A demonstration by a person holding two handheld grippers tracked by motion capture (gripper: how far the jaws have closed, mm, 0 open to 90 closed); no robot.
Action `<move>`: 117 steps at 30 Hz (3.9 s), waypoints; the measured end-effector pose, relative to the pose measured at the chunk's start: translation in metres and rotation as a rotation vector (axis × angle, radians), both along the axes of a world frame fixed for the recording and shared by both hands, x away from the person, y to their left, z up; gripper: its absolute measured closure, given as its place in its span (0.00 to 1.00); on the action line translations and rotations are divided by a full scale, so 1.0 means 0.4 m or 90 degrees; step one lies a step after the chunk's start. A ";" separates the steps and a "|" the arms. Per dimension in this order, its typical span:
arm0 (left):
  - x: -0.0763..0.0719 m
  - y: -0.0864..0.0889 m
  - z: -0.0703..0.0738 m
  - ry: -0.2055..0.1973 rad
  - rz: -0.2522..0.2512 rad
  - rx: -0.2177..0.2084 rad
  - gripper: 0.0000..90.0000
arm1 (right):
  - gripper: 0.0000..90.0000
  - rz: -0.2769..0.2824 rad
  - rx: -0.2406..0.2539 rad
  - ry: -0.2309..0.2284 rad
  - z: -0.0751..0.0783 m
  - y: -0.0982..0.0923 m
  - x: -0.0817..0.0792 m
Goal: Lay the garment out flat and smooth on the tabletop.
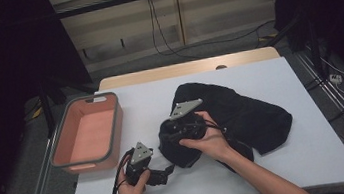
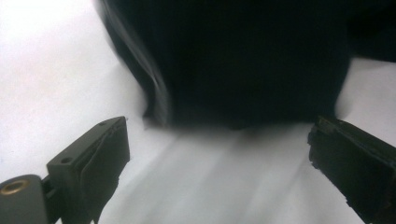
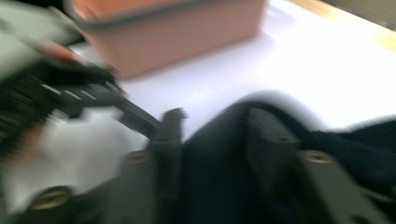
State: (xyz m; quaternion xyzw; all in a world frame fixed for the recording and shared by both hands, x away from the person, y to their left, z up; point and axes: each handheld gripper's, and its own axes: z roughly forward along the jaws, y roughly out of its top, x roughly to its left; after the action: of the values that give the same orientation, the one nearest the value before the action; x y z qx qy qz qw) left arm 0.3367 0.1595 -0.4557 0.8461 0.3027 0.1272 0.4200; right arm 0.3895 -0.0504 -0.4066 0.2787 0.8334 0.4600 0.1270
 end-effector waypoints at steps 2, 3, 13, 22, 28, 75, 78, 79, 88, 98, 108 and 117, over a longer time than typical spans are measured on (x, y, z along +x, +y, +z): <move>0.001 -0.002 -0.001 -0.002 -0.002 0.005 0.06 | 0.47 -0.018 -0.011 0.007 -0.006 -0.018 0.002; 0.001 -0.005 -0.001 -0.003 -0.005 0.004 0.06 | 0.40 -0.034 -0.018 0.004 -0.005 -0.048 -0.005; 0.003 -0.040 0.005 -0.006 -0.012 0.035 0.07 | 0.42 -0.067 -0.040 -0.005 -0.035 -0.222 -0.126; -0.004 -0.041 0.010 -0.021 -0.033 0.049 0.13 | 0.56 -0.084 -0.047 -0.019 -0.054 -0.302 -0.212; -0.001 -0.044 0.010 -0.010 -0.055 0.039 0.27 | 0.61 -0.104 -0.077 -0.020 -0.074 -0.339 -0.263; 0.176 -0.085 0.142 0.014 -0.006 -0.077 0.94 | 0.82 -0.080 -0.043 -0.021 -0.039 -0.380 -0.215; 0.183 -0.090 0.146 0.014 -0.001 -0.080 0.94 | 0.75 -0.058 -0.054 -0.016 -0.043 -0.345 -0.231; 0.193 -0.092 0.148 0.014 0.005 -0.080 0.94 | 0.58 -0.053 -0.069 -0.011 -0.053 -0.324 -0.236; 0.217 -0.096 0.141 0.016 0.026 -0.083 0.94 | 0.36 -0.058 -0.136 0.009 -0.119 -0.306 -0.245; 0.233 -0.090 0.135 0.010 0.034 -0.081 0.94 | 0.84 -0.104 -0.175 0.011 -0.130 -0.316 -0.247; 0.233 -0.039 0.163 0.011 0.041 -0.104 0.94 | 0.89 -0.146 -0.027 0.005 -0.032 -0.423 -0.221; 0.253 -0.040 0.195 -0.007 0.048 -0.122 0.94 | 0.89 -0.204 0.019 -0.045 0.057 -0.501 -0.147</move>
State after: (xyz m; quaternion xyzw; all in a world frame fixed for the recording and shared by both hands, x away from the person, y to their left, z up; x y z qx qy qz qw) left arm 0.4380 0.1434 -0.3776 0.7892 0.3431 0.1177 0.4956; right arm 0.3309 -0.2507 -0.3838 0.3936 0.7663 0.4560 0.2236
